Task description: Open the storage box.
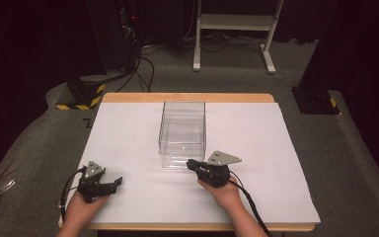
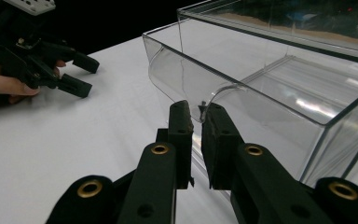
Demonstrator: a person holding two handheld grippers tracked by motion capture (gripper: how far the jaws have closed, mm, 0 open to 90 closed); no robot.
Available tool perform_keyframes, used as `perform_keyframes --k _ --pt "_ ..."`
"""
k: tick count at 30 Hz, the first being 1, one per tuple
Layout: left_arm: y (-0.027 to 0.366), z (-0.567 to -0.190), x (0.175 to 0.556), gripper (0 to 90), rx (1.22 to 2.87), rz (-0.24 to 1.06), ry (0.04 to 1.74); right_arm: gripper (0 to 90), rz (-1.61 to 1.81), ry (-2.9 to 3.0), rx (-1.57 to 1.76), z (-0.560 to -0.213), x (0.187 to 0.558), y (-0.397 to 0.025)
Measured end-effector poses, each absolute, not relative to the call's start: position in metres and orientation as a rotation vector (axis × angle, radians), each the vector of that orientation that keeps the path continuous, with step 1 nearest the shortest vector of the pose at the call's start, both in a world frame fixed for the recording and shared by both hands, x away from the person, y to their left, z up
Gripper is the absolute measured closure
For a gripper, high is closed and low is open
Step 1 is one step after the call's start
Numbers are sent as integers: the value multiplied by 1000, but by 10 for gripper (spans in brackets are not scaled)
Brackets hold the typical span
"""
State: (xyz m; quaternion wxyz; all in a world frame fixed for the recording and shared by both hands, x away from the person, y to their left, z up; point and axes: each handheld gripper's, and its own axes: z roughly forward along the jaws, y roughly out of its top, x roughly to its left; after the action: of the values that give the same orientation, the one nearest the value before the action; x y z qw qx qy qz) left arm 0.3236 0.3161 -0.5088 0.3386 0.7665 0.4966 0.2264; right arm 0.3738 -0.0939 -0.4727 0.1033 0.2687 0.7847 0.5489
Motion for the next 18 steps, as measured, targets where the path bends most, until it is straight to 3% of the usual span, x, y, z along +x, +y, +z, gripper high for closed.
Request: perform_keyframes --k 7,18 --pt "316 -509 324 203 1996 590 1294 797 1654 2337 762 -474 380 -92" --pt "316 -509 324 202 1996 591 1294 835 1689 2379 726 -475 375 -96"
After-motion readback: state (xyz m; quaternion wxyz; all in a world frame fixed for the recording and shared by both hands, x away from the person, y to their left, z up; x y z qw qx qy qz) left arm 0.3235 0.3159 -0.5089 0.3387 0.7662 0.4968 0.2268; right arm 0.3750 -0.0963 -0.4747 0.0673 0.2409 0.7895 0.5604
